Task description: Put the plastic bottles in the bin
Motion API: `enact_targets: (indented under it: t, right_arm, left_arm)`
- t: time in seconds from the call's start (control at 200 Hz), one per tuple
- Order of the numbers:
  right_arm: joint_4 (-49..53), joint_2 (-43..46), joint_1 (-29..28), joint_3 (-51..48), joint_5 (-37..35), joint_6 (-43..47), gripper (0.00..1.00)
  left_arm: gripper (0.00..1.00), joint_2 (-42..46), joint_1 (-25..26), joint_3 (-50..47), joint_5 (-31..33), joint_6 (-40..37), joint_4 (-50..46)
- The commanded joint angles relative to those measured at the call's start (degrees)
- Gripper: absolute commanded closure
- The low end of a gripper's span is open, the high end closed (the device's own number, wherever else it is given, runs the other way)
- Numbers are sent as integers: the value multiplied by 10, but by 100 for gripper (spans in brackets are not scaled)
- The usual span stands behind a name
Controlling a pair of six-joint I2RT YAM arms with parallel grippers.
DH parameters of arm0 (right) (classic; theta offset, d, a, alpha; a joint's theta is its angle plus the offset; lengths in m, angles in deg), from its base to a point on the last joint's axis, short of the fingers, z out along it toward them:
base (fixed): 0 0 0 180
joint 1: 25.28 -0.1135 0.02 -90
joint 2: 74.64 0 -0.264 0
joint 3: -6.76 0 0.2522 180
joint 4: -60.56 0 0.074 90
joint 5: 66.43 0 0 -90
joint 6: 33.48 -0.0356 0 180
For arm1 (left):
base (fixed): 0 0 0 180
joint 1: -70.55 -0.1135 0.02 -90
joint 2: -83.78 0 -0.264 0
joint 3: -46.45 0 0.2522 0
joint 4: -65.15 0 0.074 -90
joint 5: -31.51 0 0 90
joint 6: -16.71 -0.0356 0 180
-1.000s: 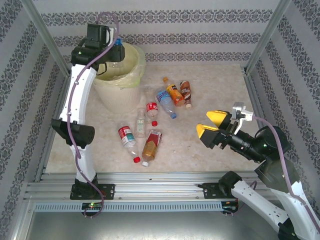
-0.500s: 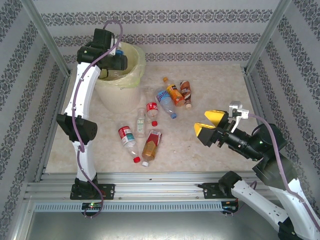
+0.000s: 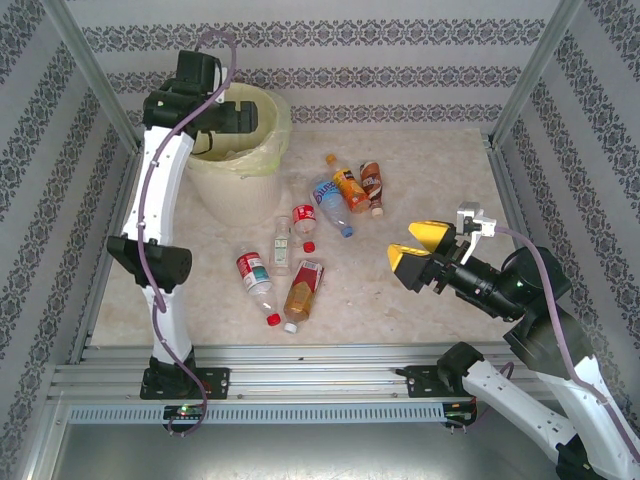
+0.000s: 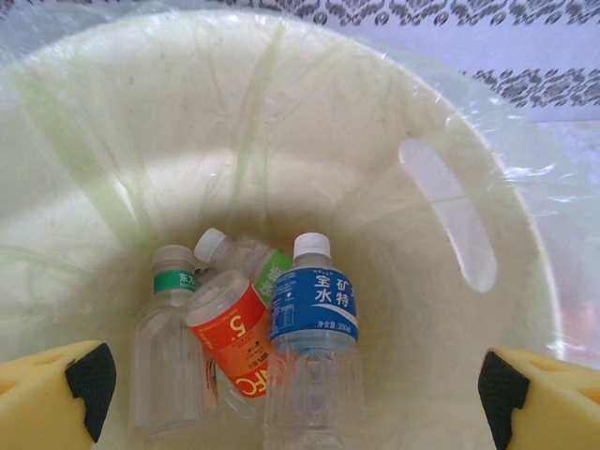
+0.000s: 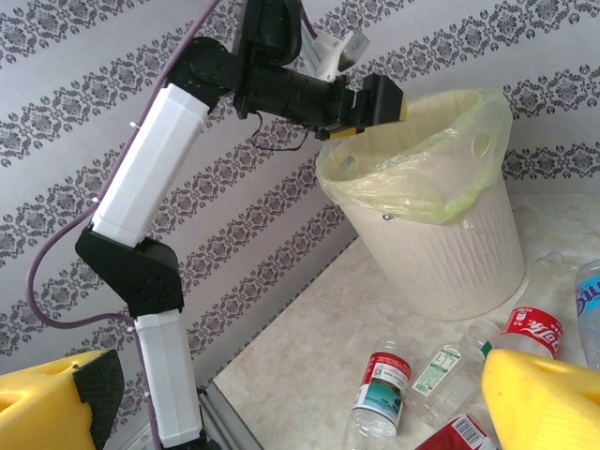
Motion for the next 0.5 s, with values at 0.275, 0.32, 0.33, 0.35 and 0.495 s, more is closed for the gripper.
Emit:
enact_targets:
  t: [0.275,0.32,0.33,0.35,0.495]
  right_arm:
    - [-7,1,0,-22,6,-11,2]
    - [-4,-1,0,-22,7,-11,2]
    - [-4,-1,0,-23,7,-11,2]
    - [-4,-2,0,-23,8,-11,2]
    - [-5,-12,0,-32,19,-14,2]
  left_arm:
    - [0,256,19,-284,-15,98,19]
    - [0,295,21,-349,-17,119,37]
    - [0,304,22,-363,-18,123,40]
    - [0,321,21,-388,-20,132,45]
    - [0,429,26,-557,-45,192,73]
